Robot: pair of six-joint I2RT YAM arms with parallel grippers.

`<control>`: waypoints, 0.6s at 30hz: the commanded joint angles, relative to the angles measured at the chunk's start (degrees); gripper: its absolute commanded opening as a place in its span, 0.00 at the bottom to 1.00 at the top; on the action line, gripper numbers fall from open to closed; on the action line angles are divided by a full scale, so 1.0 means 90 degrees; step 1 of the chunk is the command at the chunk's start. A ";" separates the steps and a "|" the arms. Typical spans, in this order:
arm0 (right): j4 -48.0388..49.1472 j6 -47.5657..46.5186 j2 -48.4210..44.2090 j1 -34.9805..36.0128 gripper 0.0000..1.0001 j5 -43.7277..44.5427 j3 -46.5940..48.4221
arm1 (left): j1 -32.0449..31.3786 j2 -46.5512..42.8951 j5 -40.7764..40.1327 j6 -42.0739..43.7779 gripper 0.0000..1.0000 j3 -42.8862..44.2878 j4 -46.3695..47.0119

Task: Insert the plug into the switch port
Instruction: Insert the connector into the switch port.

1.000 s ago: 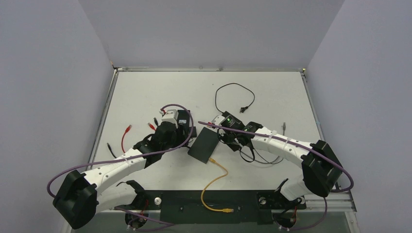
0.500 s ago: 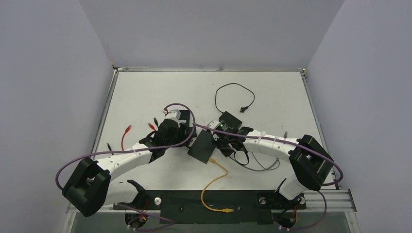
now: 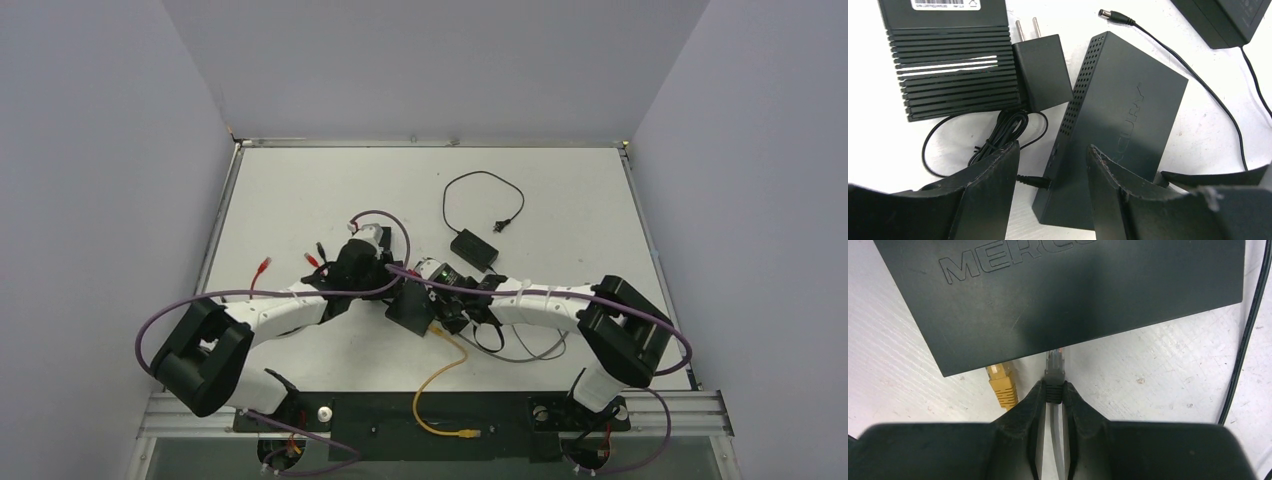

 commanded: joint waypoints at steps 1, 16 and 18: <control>0.0670 0.0209 -0.0169 0.0148 0.00 0.0111 -0.0122 | 0.0043 0.0257 0.0271 0.0125 0.49 0.0406 0.0456; 0.0795 0.0299 -0.0384 0.0316 0.00 0.1165 -0.0258 | 0.0043 0.1042 0.0777 0.0189 0.47 0.0459 0.0880; 0.0822 0.0249 -0.0394 0.0381 0.00 0.1204 -0.0250 | 0.0046 0.1096 0.0823 0.0202 0.47 0.0462 0.0921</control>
